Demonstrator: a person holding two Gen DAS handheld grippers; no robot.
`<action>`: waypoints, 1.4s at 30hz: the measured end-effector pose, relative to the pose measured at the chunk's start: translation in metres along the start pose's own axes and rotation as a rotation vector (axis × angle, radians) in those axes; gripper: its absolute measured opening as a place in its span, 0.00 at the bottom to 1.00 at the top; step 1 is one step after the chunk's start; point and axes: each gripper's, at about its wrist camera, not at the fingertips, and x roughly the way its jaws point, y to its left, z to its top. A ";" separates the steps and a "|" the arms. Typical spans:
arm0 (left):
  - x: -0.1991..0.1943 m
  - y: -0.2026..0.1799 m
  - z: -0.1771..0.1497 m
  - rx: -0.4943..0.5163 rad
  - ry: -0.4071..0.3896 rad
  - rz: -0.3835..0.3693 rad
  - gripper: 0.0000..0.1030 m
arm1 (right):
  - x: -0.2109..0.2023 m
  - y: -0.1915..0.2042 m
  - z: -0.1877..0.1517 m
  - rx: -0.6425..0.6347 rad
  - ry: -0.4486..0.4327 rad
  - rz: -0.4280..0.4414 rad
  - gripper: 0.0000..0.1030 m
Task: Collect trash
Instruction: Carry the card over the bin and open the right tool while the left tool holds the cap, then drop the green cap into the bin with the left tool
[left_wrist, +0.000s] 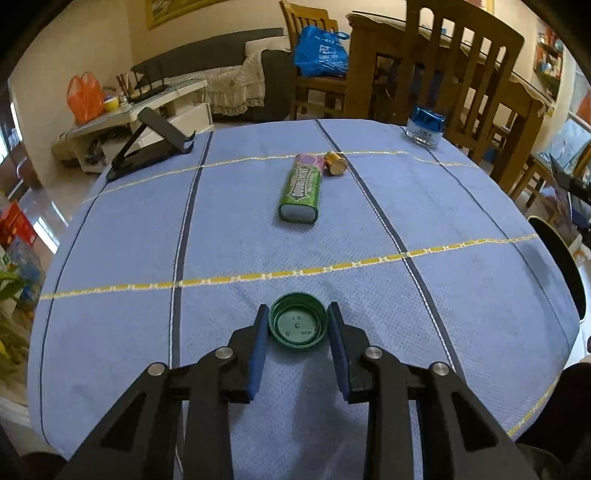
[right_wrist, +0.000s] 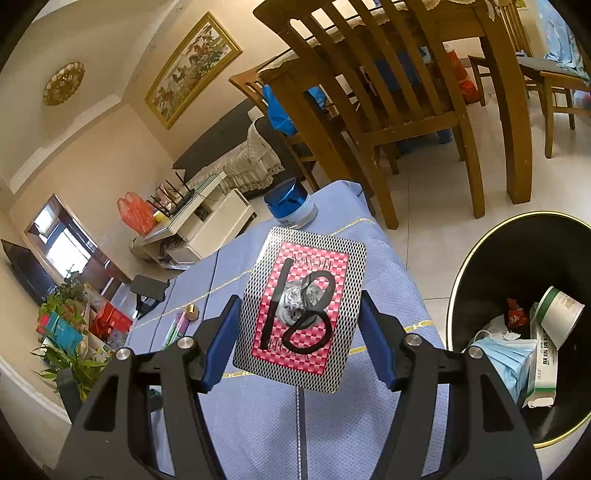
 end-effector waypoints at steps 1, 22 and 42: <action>-0.003 0.002 0.001 -0.016 -0.003 -0.013 0.29 | -0.001 0.000 -0.001 0.000 -0.003 0.000 0.60; -0.036 -0.199 0.083 0.352 -0.149 -0.240 0.29 | -0.058 -0.054 0.004 -0.042 -0.083 -0.439 0.61; -0.014 -0.323 0.071 0.535 -0.122 -0.305 0.29 | -0.133 -0.135 -0.028 0.241 -0.376 -0.526 0.95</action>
